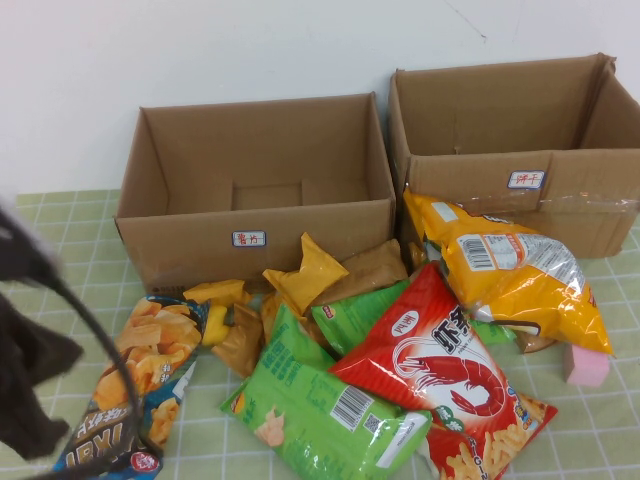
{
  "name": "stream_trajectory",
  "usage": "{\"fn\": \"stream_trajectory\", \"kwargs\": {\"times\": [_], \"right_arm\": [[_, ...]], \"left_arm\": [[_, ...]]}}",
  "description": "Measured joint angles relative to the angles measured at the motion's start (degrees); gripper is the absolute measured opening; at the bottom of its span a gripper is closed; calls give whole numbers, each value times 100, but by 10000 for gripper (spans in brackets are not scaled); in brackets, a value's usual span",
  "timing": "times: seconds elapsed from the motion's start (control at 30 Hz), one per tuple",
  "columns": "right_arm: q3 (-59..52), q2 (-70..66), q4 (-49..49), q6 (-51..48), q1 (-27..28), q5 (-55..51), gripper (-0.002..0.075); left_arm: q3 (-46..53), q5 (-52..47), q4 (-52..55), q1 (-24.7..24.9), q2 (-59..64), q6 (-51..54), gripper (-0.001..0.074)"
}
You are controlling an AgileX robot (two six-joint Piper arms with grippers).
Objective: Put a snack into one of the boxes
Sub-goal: Pick up the potato chip
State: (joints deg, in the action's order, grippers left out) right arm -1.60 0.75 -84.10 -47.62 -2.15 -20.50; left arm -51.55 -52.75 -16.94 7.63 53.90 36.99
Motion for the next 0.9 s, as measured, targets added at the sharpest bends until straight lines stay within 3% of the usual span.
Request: {"fn": "stream_trajectory", "kwargs": {"times": [0.23, 0.3, 0.37, 0.6, 0.7, 0.9], "right_arm": [[0, 0, -2, 0, 0, -130, 9], [0, 0, -2, 0, 0, -169, 9], [0, 0, -2, 0, 0, -181, 9], [0, 0, -2, -11, 0, -236, 9], [0, 0, -2, -11, 0, -257, 9], [0, 0, -2, -11, 0, -270, 9]], "left_arm": [[0, -89, 2544, 1391, 1047, -2057, 2], [0, 17, 2975, 1658, 1382, -2421, 35], [0, 167, 3146, 1800, 1696, -2642, 112], [-46, 796, 3558, 1882, 2982, -3664, 536], [-46, 1132, 4007, 1882, 3463, -4247, 587], [-62, 1732, 4824, 1882, 4281, -4855, 597]]}}
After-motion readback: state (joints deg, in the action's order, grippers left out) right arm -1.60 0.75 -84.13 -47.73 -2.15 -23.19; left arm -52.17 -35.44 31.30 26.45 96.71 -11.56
